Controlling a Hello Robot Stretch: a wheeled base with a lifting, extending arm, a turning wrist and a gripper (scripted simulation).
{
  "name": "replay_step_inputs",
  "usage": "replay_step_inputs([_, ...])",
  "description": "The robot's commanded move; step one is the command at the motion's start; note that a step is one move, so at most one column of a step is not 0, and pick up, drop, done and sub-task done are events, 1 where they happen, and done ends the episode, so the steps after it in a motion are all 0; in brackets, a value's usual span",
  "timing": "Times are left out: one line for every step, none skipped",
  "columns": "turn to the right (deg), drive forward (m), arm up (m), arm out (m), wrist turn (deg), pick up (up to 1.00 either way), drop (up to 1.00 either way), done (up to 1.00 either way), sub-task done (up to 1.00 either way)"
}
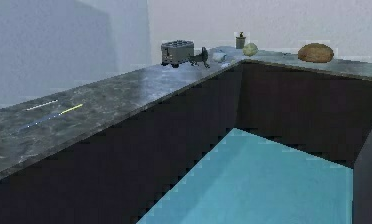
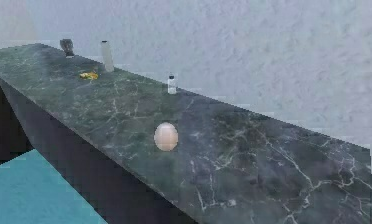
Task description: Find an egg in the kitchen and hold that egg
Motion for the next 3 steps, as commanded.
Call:
replay_step_inputs([0.0,0.0,0.38,0.0,0.0,0.0,0.0,0.0,0.0])
replay_step_inputs([0.0,0.0,0.0,0.26,0.0,0.0,0.0,0.0,0.0])
replay_step_inputs([0.0,0.0,0.0,0.0,45.0,0.0,0.0,0.0,0.0])
